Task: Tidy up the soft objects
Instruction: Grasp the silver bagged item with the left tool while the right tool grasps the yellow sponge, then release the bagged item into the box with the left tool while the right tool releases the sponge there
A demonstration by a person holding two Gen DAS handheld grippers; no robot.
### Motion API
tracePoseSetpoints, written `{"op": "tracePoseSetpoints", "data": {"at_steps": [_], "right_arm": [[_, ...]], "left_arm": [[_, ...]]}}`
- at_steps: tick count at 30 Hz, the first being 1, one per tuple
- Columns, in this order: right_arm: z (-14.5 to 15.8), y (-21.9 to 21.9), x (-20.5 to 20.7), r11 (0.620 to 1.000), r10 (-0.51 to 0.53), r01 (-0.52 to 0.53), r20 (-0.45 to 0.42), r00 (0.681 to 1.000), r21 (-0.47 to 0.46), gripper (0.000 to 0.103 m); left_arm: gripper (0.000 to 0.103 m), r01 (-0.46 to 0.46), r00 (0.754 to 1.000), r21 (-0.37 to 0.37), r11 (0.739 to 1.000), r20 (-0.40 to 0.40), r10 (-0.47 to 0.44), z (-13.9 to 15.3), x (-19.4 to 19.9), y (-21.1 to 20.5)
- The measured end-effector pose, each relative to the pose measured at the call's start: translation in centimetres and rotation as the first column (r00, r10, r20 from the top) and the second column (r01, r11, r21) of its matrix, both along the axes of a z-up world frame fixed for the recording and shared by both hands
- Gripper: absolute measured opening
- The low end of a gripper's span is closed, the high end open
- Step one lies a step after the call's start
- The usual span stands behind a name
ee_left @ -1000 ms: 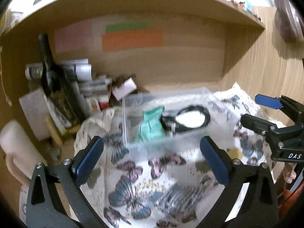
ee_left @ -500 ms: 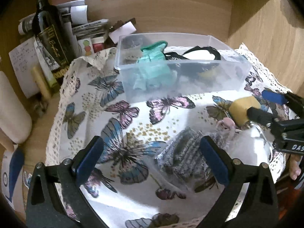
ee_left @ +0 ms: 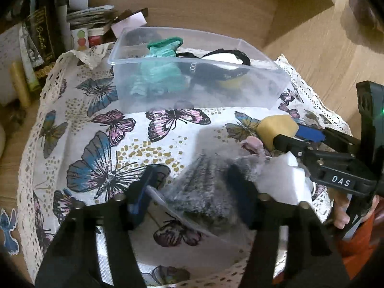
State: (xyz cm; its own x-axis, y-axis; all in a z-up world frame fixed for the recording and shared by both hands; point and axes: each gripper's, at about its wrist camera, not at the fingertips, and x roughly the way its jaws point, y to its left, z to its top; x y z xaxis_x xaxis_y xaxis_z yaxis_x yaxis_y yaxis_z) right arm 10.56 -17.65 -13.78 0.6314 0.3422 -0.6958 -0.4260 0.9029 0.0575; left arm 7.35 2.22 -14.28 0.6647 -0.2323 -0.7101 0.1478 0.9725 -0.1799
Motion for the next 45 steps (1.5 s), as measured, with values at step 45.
{"op": "tracePoseSetpoints", "data": {"at_steps": [45], "right_arm": [[8.8,0.3,5.6,0.998,-0.029,0.015,0.263,0.964,0.056,0.054]], "left_arm": [[0.02,-0.15,0.925,0.032,0.988,0.357,0.129,13.0,7.0,0.9]]}}
